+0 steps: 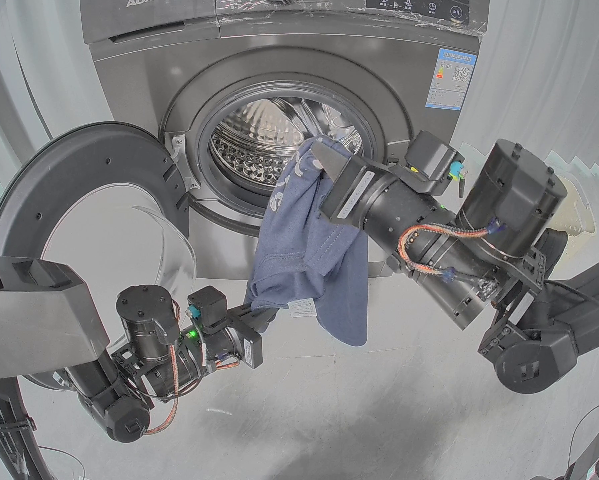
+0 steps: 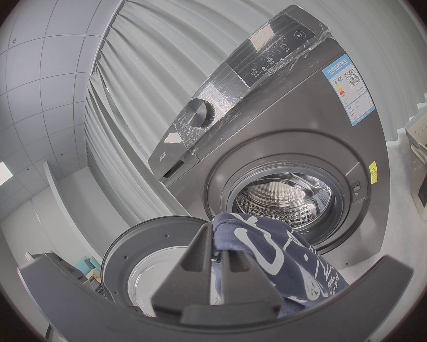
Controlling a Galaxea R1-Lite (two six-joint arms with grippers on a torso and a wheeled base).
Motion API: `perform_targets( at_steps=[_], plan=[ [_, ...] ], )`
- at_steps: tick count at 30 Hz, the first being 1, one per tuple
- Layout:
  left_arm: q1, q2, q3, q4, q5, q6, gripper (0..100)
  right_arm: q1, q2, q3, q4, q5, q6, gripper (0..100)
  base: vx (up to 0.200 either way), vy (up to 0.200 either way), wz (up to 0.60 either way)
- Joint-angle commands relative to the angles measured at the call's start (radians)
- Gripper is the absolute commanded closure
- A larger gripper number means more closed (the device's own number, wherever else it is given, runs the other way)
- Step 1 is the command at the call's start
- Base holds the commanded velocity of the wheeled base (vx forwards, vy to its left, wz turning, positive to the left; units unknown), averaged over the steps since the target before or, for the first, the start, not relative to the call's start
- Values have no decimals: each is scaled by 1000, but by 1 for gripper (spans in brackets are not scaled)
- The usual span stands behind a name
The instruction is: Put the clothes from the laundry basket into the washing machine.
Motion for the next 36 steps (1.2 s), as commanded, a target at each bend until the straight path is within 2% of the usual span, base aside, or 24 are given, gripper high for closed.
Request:
perform_targets(
  at_steps=[1, 5, 6, 12, 23, 29, 30, 36],
  plan=[
    [0, -19, 13, -1, -1, -2, 100, 0, -3, 5, 0, 0, 0, 100, 0, 0, 0],
    [-11, -21, 21, 1, -1, -16, 100, -1, -3, 5, 0, 0, -2, 100, 0, 0, 0],
    [-11, -19, 22, 1, -1, -16, 0, -1, -3, 5, 0, 2, -2, 100, 0, 0, 0],
    [-9, 18, 45, 1, 0, -20, 0, -1, -3, 3, 0, 2, -3, 100, 0, 0, 0],
    [6, 55, -30, 1, 16, -30, 0, 2, -3, 0, 0, 2, -5, 100, 0, 0, 0],
    [7, 76, -56, -1, 53, -30, 0, 2, -4, 0, 0, 2, -5, 100, 0, 0, 0],
    [7, 76, -56, -1, 53, -30, 100, 2, -4, 1, 0, 2, -5, 100, 0, 0, 0],
    [7, 62, -71, -2, 56, -37, 100, 2, -6, 3, 0, 2, -5, 100, 0, 0, 0]
  ],
)
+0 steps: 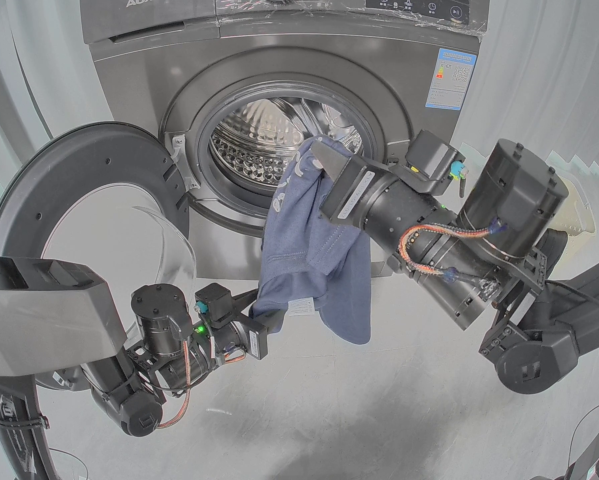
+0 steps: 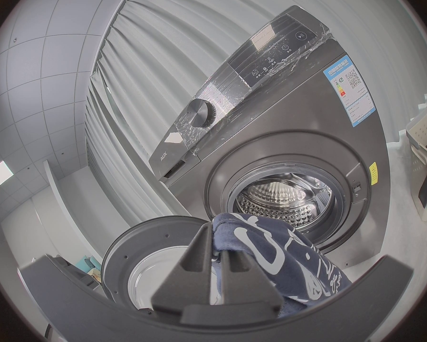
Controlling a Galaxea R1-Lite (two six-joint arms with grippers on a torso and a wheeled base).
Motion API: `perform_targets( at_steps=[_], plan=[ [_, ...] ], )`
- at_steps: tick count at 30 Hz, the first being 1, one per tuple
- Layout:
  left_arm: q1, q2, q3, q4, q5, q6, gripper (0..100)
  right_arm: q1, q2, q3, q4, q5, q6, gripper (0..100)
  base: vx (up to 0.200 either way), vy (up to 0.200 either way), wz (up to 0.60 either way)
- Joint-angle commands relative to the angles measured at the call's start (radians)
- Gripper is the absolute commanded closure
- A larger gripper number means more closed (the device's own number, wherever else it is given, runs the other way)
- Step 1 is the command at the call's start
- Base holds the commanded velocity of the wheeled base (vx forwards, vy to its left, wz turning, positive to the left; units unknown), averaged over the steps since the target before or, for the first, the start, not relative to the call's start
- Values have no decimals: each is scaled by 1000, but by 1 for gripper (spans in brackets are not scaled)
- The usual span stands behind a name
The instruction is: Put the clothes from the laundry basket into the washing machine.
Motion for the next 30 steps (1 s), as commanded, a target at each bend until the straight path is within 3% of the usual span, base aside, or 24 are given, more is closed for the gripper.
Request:
perform_targets(
  at_steps=[1, 11, 15, 21, 27, 28, 30],
  plan=[
    [0, -21, -6, -1, 1, -2, 100, 0, -3, 1, 0, 0, 1, 100, 0, 0, 0],
    [-28, -197, 88, -1, -1, 4, 100, -3, 2, 24, 3, 0, -1, 100, 0, 0, 0],
    [-28, -324, 201, -1, -14, 9, 100, -3, 17, 52, 1, 0, -3, 100, 0, 0, 0],
    [-17, -426, 249, -1, -63, 7, 100, -3, 32, 67, 0, 3, -1, 100, 0, 0, 0],
    [-17, -442, 265, -2, -73, 7, 100, -6, 49, 104, 0, 9, -3, 100, 0, 0, 0],
    [-17, -450, 258, -2, -80, 9, 100, -6, 58, 112, 0, 11, -1, 0, 0, 0, 0],
    [-17, -458, 246, -2, -86, 3, 100, -1, 61, 132, 3, 14, -3, 0, 0, 0, 0]
  ],
)
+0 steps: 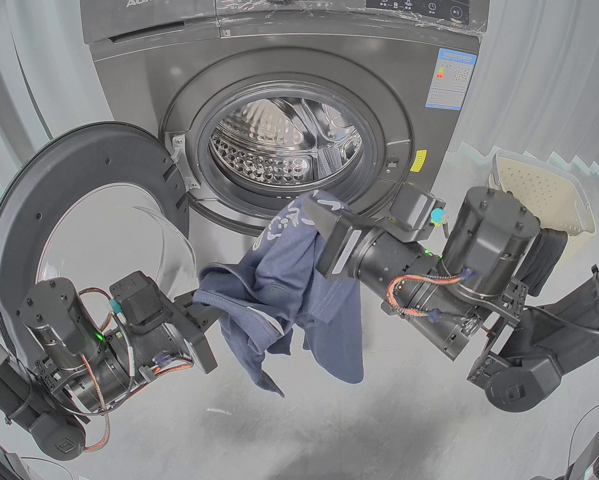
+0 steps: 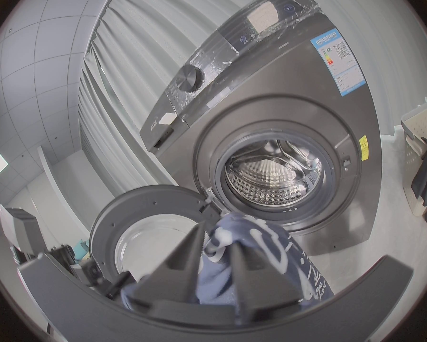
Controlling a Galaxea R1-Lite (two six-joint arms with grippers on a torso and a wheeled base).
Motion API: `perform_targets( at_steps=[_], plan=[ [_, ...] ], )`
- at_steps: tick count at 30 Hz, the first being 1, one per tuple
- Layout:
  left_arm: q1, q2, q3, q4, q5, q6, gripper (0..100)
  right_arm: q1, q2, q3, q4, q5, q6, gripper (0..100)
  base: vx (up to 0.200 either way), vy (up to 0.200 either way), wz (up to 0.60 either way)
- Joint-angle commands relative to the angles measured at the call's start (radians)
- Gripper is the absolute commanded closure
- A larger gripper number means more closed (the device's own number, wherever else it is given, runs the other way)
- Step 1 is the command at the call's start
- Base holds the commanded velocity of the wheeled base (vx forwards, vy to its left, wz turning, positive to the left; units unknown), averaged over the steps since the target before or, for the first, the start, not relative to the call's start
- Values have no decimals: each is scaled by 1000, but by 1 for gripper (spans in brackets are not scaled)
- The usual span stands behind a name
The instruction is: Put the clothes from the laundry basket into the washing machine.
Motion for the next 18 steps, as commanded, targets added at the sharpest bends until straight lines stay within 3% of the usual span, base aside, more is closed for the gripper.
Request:
perform_targets(
  at_steps=[1, 10, 18],
  plan=[
    [0, -41, -16, -1, -9, -5, 100, 4, 24, 33, 2, 3, -1, 0, 0, 0, 0],
    [32, -61, -45, -1, -24, -11, 100, 11, 72, 174, 2, 27, -39, 0, 0, 0, 0],
    [35, -50, -62, 1, -23, -14, 100, 11, 89, 199, 2, 29, -57, 0, 0, 0, 0]
  ],
)
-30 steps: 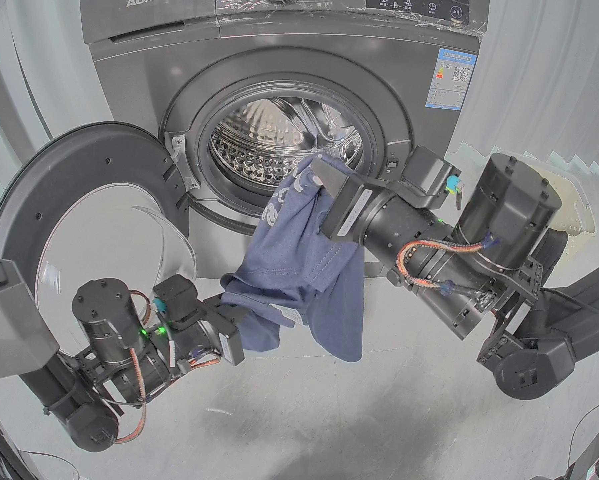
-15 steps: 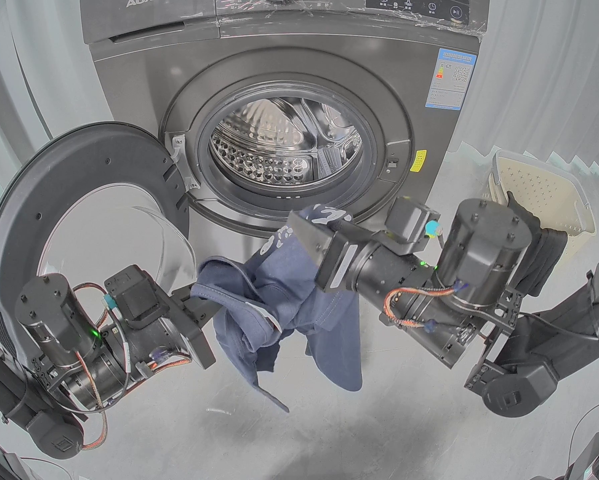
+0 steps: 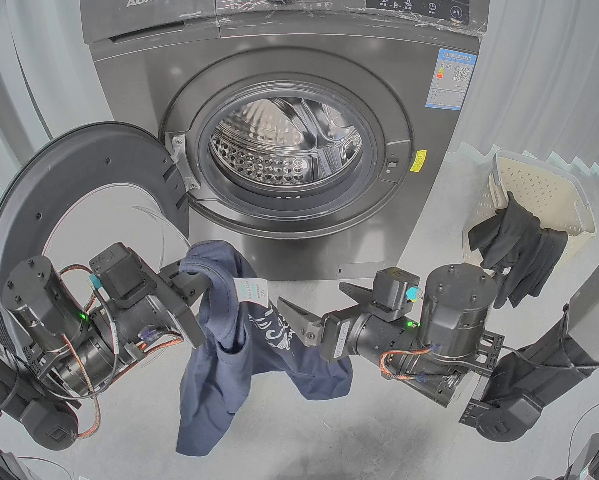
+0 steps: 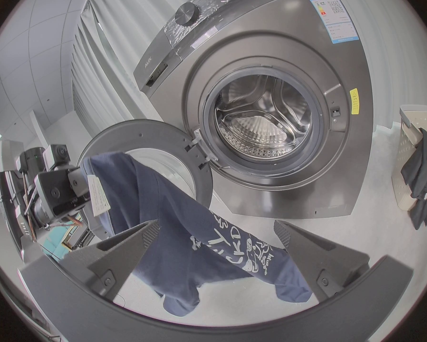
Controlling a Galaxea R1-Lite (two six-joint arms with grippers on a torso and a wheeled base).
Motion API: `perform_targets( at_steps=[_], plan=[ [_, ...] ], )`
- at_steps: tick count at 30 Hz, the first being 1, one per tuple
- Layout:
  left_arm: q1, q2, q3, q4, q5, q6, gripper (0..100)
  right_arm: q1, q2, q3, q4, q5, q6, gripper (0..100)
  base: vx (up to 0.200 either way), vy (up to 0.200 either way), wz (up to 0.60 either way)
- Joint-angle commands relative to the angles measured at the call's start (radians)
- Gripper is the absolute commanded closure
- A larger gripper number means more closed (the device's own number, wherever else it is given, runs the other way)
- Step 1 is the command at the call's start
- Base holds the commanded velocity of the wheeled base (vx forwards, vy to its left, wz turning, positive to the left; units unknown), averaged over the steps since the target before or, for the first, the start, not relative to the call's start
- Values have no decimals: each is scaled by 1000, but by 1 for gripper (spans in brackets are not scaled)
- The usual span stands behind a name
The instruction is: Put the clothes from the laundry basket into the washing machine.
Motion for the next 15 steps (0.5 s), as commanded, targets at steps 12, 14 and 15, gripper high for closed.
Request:
perform_targets(
  at_steps=[12, 14, 15],
  plan=[
    [44, 31, -38, 1, 17, -14, 100, 42, 49, 1, -4, 1, -3, 0, 0, 0, 0],
    [46, 32, -42, 1, 20, -21, 100, 50, 61, -2, -6, 1, -3, 0, 0, 0, 0],
    [46, 32, -44, 1, 30, -23, 100, 56, 70, -4, -9, 1, -3, 0, 0, 0, 0]
  ],
)
